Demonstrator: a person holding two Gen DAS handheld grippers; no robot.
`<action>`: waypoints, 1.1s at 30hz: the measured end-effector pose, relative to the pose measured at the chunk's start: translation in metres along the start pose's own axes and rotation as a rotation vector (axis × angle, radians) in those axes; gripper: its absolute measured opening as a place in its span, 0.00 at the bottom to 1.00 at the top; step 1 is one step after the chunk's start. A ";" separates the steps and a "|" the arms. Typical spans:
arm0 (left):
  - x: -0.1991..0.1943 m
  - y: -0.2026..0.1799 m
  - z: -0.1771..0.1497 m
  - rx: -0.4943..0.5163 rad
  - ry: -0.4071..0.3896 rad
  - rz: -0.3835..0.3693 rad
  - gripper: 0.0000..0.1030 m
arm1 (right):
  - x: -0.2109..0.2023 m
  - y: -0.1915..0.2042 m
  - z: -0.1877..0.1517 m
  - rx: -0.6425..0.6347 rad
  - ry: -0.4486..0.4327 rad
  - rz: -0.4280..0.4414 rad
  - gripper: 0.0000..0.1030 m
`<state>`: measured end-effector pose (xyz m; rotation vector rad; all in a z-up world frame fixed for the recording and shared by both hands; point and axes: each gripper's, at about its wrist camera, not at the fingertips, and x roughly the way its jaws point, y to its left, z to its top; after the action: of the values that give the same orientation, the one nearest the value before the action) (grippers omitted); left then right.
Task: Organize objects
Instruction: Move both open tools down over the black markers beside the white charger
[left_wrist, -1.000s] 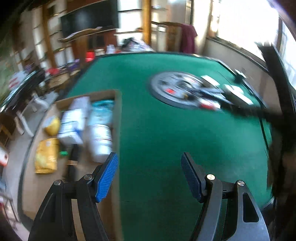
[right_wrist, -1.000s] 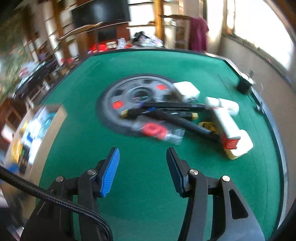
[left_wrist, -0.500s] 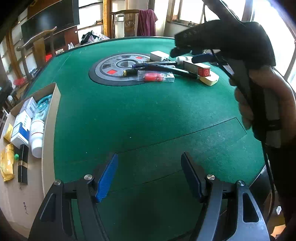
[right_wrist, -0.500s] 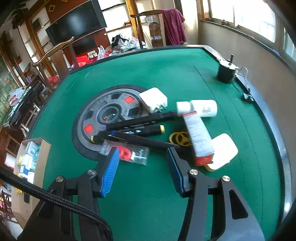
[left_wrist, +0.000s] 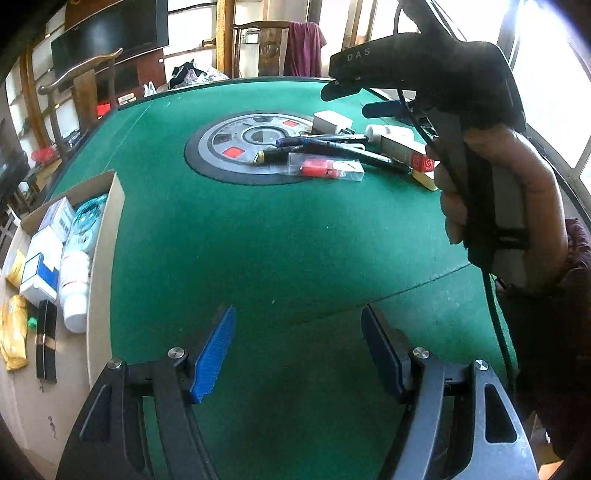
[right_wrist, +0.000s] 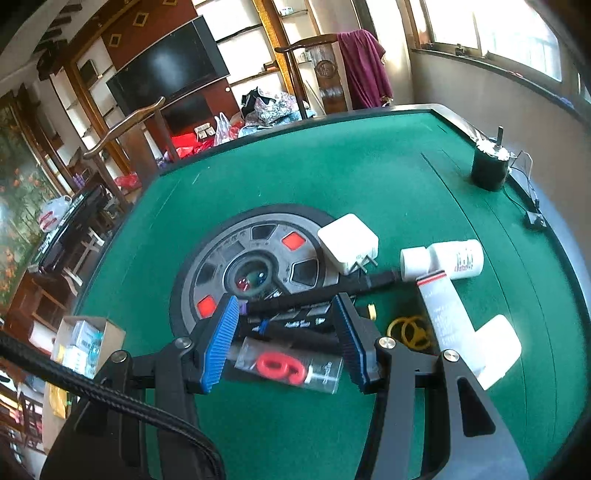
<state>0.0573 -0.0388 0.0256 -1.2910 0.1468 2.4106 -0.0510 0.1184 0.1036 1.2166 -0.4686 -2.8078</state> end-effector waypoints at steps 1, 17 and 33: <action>0.002 -0.001 0.002 0.002 0.001 -0.001 0.63 | 0.001 -0.002 0.001 0.003 -0.002 0.001 0.50; 0.027 -0.002 0.026 -0.012 0.035 -0.006 0.63 | 0.012 -0.025 -0.004 0.031 0.011 0.009 0.55; 0.058 0.056 0.126 -0.057 -0.053 0.068 0.63 | -0.006 -0.068 0.008 0.186 -0.060 0.021 0.55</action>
<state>-0.0915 -0.0385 0.0450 -1.2648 0.1095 2.5205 -0.0474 0.1865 0.0927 1.1511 -0.7573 -2.8423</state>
